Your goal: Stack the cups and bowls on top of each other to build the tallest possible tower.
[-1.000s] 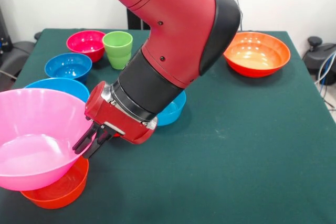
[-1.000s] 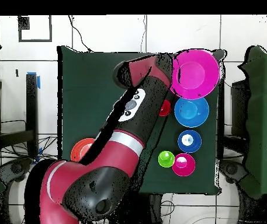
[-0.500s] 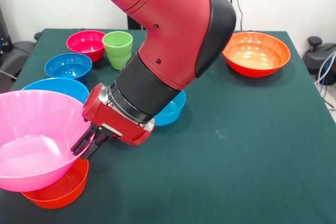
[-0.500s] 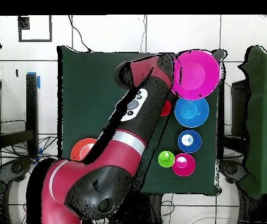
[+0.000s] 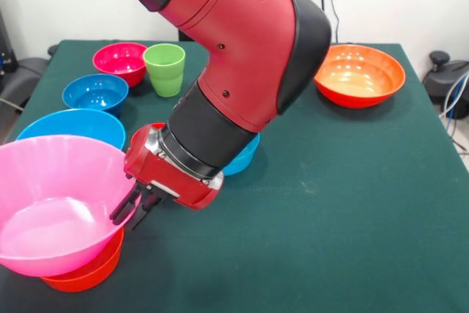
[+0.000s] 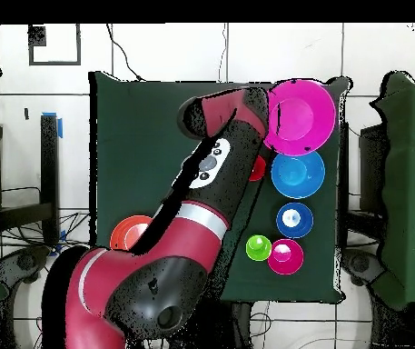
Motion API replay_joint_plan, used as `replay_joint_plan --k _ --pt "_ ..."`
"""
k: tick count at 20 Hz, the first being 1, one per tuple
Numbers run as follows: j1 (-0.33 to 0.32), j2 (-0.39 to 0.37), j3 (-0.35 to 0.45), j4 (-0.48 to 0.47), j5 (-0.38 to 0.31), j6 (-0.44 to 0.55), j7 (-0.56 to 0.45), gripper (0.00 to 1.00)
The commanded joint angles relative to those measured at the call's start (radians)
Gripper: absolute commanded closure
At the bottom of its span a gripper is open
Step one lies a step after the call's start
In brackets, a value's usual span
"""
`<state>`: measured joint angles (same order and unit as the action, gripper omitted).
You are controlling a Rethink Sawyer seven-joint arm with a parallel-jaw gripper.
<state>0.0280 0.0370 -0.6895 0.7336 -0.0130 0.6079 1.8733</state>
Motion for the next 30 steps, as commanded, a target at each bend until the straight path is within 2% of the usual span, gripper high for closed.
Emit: replay_joint_plan --k 1,11,19,30 --pt "-0.005 0.033 0.153 0.033 0.036 -0.029 0.142 1.00" --pt "0.022 -0.004 0.149 0.092 0.045 0.036 0.148 1.00" --pt "0.022 0.011 0.130 0.070 0.049 0.056 0.147 1.00" --pt "0.041 0.004 0.104 0.087 0.055 0.102 0.176 1.00"
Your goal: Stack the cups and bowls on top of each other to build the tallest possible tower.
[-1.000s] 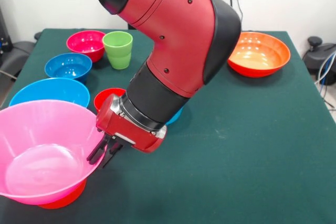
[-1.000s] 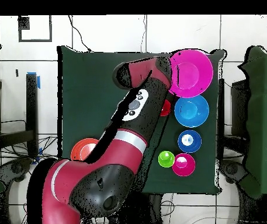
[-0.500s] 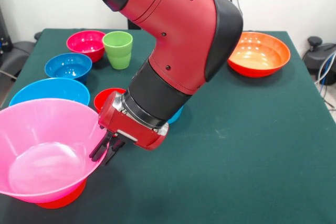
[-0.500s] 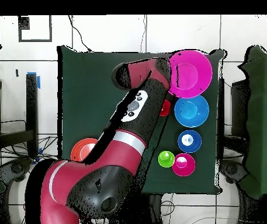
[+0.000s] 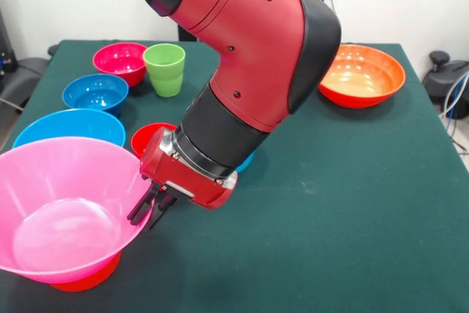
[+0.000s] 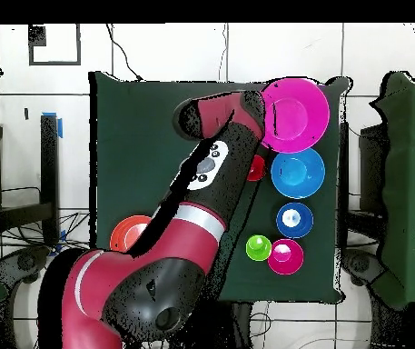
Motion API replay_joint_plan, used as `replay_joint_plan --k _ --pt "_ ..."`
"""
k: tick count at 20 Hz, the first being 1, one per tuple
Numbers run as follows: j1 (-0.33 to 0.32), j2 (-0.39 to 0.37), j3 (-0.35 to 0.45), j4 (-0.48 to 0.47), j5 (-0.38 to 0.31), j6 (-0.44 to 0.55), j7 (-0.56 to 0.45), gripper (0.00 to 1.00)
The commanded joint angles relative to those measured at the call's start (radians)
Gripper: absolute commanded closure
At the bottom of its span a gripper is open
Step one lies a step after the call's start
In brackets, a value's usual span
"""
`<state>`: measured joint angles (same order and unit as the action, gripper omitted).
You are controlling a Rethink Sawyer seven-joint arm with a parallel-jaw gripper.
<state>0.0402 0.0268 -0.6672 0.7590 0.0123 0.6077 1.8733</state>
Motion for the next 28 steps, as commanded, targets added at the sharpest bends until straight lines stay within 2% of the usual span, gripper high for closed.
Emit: replay_joint_plan --k 1,16,28 --pt "0.031 0.016 0.076 0.060 0.030 0.109 0.180 1.00" --pt "0.036 0.010 0.056 0.054 0.020 0.116 0.175 1.00" --pt "0.021 0.034 0.038 -0.004 -0.003 0.077 0.140 1.00"
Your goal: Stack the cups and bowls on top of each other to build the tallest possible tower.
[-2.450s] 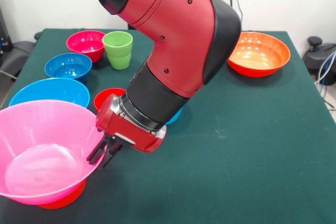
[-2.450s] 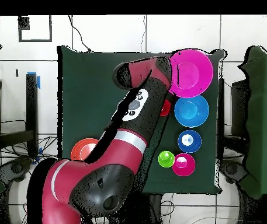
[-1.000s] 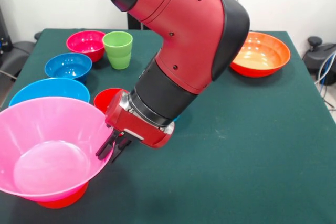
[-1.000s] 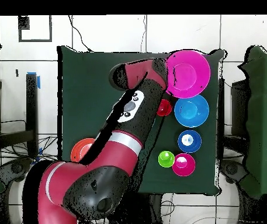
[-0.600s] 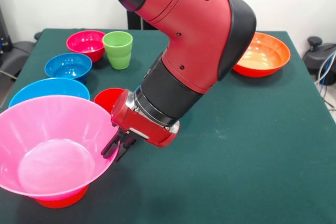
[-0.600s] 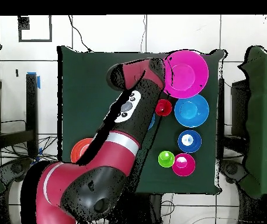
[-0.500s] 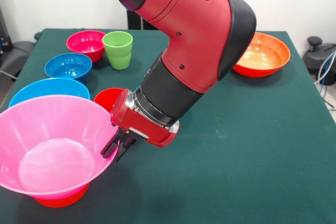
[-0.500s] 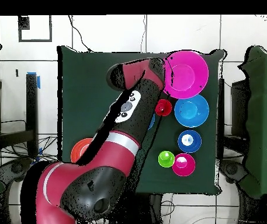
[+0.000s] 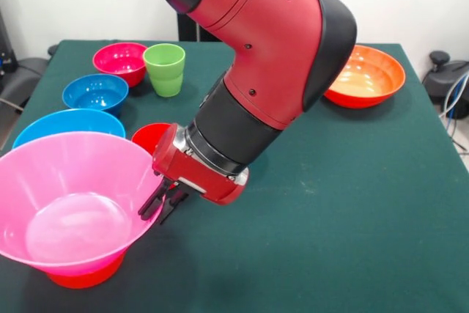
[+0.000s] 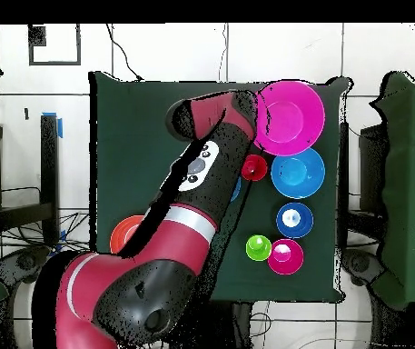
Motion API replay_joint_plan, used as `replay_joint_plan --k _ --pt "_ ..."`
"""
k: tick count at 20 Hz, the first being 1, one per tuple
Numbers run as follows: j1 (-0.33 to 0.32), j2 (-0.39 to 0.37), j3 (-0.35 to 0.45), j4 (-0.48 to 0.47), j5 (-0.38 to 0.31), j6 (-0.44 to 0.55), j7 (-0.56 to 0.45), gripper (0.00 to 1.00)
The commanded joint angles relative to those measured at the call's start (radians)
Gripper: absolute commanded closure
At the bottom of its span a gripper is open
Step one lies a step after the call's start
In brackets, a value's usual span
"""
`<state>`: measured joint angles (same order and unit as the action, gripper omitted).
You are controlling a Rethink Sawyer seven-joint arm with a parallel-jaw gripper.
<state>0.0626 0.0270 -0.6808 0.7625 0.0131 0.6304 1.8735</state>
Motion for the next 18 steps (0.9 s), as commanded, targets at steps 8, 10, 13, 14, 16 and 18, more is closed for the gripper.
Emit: replay_joint_plan --k 8,10,13,14,16,18 --pt "-0.001 0.031 0.053 0.000 -0.010 0.037 0.129 1.00" --pt "0.001 0.030 0.050 0.003 -0.014 0.031 0.130 1.00" --pt "0.001 0.031 0.051 -0.001 -0.024 0.015 0.110 0.00" --pt "0.001 0.031 0.050 0.000 -0.025 0.009 0.112 0.00" --pt "0.003 0.028 0.046 0.001 -0.023 0.019 0.112 0.00" --pt "0.005 0.026 0.037 -0.004 -0.024 0.023 0.114 0.00"
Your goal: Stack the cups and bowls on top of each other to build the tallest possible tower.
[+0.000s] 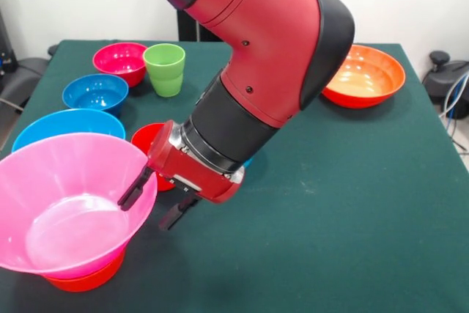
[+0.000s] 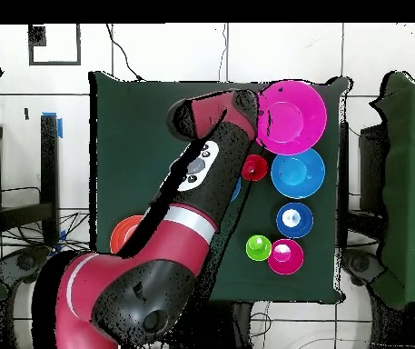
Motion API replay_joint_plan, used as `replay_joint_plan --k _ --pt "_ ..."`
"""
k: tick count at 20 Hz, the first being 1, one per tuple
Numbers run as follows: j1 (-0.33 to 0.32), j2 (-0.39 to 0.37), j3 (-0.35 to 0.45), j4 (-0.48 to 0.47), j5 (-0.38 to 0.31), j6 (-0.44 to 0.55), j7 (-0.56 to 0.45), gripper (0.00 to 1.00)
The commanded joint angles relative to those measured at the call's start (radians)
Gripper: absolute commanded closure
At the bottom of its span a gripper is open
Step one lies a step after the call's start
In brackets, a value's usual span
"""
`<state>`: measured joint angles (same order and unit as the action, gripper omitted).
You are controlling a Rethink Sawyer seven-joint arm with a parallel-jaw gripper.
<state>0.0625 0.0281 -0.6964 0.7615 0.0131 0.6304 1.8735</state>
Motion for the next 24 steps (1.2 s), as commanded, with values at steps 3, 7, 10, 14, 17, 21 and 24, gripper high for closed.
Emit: replay_joint_plan --k 3,7,10,14,17,21,24 --pt "0.005 0.022 0.047 -0.009 -0.023 0.029 0.108 0.00" --pt "0.006 0.014 0.047 -0.012 -0.017 0.044 0.100 0.00" --pt "0.008 0.005 0.044 -0.007 -0.016 0.051 0.093 0.00" --pt "0.017 -0.036 0.044 0.008 -0.008 0.097 0.068 0.00" --pt "0.017 -0.055 0.059 0.008 0.016 0.153 0.059 0.00" --pt "0.016 -0.066 0.083 0.018 0.034 0.180 0.071 0.00" --pt "0.017 -0.080 0.089 0.020 0.043 0.210 0.071 0.00"
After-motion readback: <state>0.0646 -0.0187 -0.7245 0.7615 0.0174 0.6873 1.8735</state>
